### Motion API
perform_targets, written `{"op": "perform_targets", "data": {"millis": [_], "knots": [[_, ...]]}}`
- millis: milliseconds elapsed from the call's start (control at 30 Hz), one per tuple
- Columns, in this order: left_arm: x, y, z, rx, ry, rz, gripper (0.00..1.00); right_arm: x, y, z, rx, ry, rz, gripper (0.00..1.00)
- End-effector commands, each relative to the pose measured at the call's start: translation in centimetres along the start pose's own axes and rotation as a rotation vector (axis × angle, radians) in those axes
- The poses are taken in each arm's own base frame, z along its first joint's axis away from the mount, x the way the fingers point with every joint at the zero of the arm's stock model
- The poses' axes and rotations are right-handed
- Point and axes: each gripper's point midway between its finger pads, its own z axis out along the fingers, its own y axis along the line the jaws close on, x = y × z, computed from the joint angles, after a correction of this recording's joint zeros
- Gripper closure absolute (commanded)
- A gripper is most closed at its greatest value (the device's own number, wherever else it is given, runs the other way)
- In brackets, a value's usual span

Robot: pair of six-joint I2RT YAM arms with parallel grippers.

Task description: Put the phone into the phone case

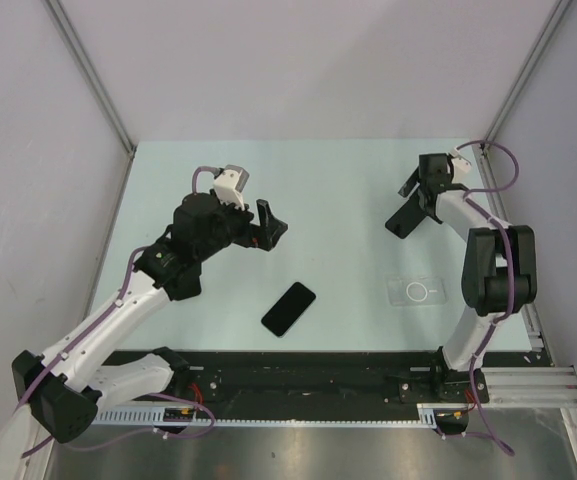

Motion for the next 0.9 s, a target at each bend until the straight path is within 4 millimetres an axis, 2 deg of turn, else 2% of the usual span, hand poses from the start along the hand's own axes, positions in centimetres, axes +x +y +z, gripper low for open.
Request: {"op": "perform_targets", "data": {"millis": [0, 67, 200, 233, 333, 533, 733, 867], "knots": [[-2.6, -1.7, -1.2, 0.061, -0.066, -0.025, 0.0, -2.0, 1.3, 1.2, 0.072, -0.08, -0.046, 0.02], [-2.7, -1.6, -1.2, 0.059, -0.065, -0.027, 0.0, -2.4, 1.7, 1.7, 0.1, -0.1, -0.066, 0.0], [-2.7, -2.0, -1.4, 0.074, -0.065, -0.036, 0.0, -1.3, 2.1, 3.5, 0.131, -0.079, -0.071, 0.0], [-2.5, -2.0, -1.3, 0.076, -0.061, -0.039, 0.0, -0.5, 2.3, 4.1, 0.138, -0.059, -0.075, 0.0], [-2.3, -2.3, -1.1, 0.094, -0.052, -0.048, 0.0, 0.0, 2.7, 4.5, 0.164, -0.045, -0.082, 0.0], [-2.3, -2.4, -1.2, 0.1, -0.048, -0.054, 0.0, 1.1, 2.4, 5.4, 0.194, -0.003, -0.076, 0.0], [-2.1, -2.3, -1.0, 0.099, -0.045, -0.059, 0.0, 2.4, 0.5, 6.6, 0.224, 0.064, -0.055, 0.02], [-1.8, -2.5, -0.6, 0.107, -0.026, -0.062, 0.0, 2.7, 0.7, 7.0, 0.207, 0.076, -0.062, 0.04]]}}
